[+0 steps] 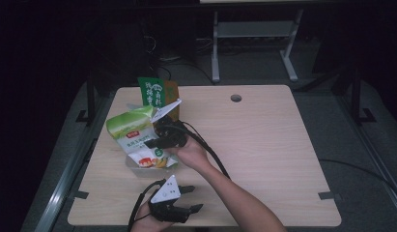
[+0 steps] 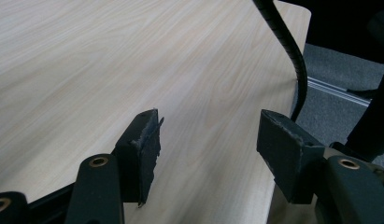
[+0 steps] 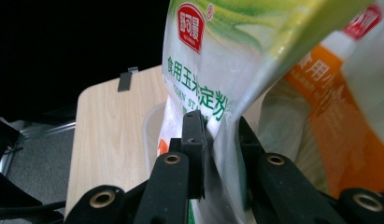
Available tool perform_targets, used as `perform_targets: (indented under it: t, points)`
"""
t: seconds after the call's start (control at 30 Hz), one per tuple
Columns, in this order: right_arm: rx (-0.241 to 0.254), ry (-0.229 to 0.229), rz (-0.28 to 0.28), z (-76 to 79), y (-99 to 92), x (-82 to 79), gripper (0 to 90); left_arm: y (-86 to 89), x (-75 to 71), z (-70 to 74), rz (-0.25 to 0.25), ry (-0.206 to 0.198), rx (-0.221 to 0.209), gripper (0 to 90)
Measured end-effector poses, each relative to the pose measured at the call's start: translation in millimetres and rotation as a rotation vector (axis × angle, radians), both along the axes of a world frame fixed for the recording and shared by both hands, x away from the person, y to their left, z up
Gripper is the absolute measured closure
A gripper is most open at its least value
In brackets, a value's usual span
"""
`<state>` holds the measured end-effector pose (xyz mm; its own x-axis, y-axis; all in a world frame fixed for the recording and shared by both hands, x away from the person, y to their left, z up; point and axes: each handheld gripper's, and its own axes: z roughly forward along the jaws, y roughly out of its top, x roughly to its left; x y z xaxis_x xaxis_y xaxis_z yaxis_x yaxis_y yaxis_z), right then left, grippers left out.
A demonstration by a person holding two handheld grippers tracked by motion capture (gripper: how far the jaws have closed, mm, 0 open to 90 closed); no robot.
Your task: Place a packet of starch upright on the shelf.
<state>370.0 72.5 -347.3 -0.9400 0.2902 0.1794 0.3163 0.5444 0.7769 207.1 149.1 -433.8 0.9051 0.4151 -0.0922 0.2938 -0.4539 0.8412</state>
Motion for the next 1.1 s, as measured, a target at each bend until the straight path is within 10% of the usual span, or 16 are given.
perform_targets:
  t: [0.43, 0.93, 1.1]
  points:
    - [-0.062, -0.004, 0.008, -18.3, 3.8, 3.4, 78.6, -2.3, 0.8, -3.2, -0.008, -0.009, 0.018, 38.5]
    - [-0.112, 0.021, 0.065, 9.0, 24.1, 13.1, 67.6, -2.9, -0.1, -1.9, -0.015, -0.018, 0.011, 37.9]
    - [-0.138, 0.031, 0.069, 11.2, 29.4, 15.8, 87.0, -3.6, -1.8, -1.9, -0.017, -0.012, 0.01, 37.8]
